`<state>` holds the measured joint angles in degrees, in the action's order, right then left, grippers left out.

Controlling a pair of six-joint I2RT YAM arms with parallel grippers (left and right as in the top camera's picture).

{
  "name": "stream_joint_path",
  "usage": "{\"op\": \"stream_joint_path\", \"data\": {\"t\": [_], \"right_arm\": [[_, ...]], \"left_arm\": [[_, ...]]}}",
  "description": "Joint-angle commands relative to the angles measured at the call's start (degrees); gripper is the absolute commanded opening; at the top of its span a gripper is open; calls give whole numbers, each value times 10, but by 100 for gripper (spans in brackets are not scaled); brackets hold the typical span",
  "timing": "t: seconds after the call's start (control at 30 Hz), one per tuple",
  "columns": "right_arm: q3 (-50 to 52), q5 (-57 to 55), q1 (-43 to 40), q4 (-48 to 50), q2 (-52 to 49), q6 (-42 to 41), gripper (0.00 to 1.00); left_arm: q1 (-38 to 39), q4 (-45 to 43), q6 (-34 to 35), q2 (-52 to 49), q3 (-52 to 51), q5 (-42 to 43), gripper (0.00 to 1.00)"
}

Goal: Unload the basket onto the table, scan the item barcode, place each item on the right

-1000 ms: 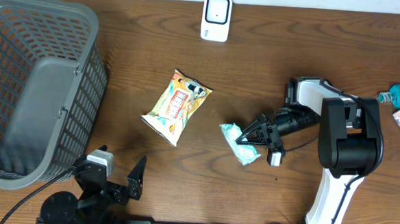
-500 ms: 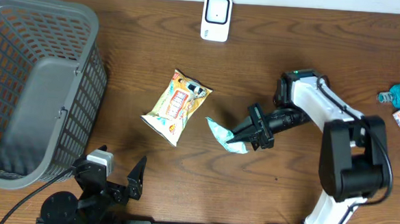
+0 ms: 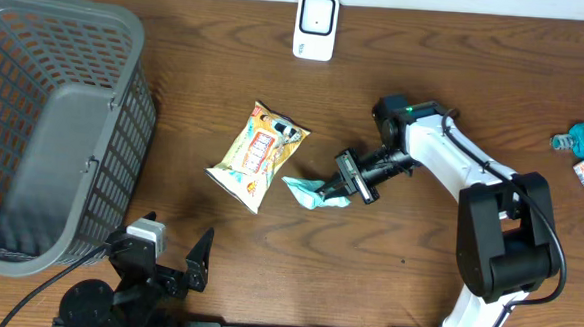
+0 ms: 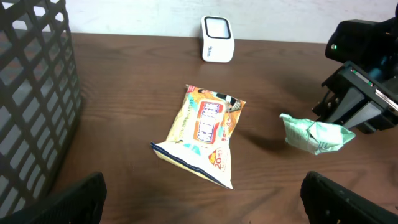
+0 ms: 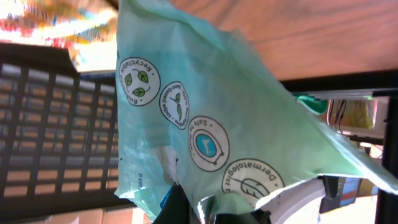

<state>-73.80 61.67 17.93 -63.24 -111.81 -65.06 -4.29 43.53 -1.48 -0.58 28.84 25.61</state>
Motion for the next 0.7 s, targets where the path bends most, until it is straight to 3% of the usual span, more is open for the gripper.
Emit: {"op": "stream_joint_path", "data": {"t": [0.0, 0.17, 0.43, 0.53, 0.67], "right_arm": [[-14, 64, 14, -11, 9, 9, 1], [-23, 59, 23, 19, 9, -89, 1], [-25, 18, 23, 460, 9, -213, 1], [-26, -43, 23, 551, 9, -240, 2], [-26, -152, 20, 589, 9, -258, 2]], "left_arm": [[-2, 0, 1, 3, 3, 8, 98], [-2, 0, 1, 3, 3, 8, 98], [-2, 0, 1, 3, 3, 8, 98], [-2, 0, 1, 3, 3, 8, 98], [-2, 0, 1, 3, 3, 8, 98]]}}
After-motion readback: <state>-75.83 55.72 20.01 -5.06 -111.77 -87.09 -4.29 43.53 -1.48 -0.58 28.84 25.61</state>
